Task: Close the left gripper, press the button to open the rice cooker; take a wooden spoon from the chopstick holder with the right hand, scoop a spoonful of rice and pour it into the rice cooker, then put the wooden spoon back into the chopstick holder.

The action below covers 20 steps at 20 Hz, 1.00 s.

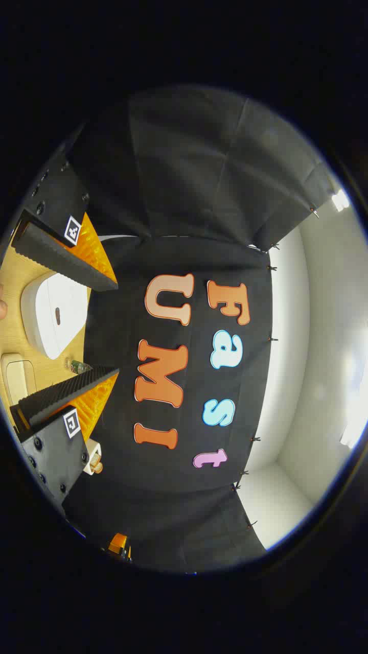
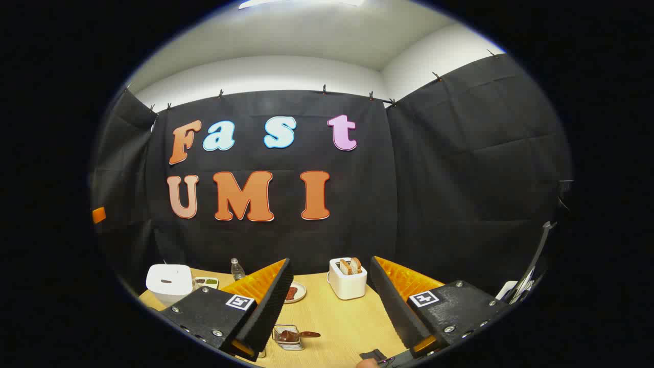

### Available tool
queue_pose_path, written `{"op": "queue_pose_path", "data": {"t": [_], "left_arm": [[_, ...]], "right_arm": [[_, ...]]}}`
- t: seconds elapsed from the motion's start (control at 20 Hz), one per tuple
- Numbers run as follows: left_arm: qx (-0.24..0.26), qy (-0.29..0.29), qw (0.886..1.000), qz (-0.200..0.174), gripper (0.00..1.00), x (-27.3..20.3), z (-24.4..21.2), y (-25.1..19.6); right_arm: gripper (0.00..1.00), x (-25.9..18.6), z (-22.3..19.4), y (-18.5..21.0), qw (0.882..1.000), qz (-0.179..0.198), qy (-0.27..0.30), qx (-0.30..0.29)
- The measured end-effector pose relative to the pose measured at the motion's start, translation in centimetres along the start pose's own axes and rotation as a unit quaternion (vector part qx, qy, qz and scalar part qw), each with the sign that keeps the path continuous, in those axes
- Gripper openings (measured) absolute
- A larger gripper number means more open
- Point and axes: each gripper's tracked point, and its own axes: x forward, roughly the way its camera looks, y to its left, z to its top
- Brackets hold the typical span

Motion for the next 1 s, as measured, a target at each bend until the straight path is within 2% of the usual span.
{"op": "queue_pose_path", "data": {"t": [0.15,0.5,0.75,1.0], "left_arm": [[0.004,0.003,1.000,0.005,1.00,0.1,-0.1,0.2],[0.013,-0.004,1.000,-0.010,1.00,1.2,0.6,-0.7],[0.018,-0.004,1.000,-0.014,0.99,1.6,0.4,-1.1],[0.002,0.002,1.000,-0.014,1.00,2.1,0.0,-1.1]], "right_arm": [[0.94,0.4,-0.3,0.2,1.000,0.004,0.003,-0.004],[0.94,1.1,0.1,-0.4,1.000,-0.007,-0.004,-0.016],[0.95,1.7,-0.1,0.4,1.000,0.005,0.000,-0.004],[0.94,1.7,0.1,-0.1,1.000,-0.001,-0.006,-0.023]]}}
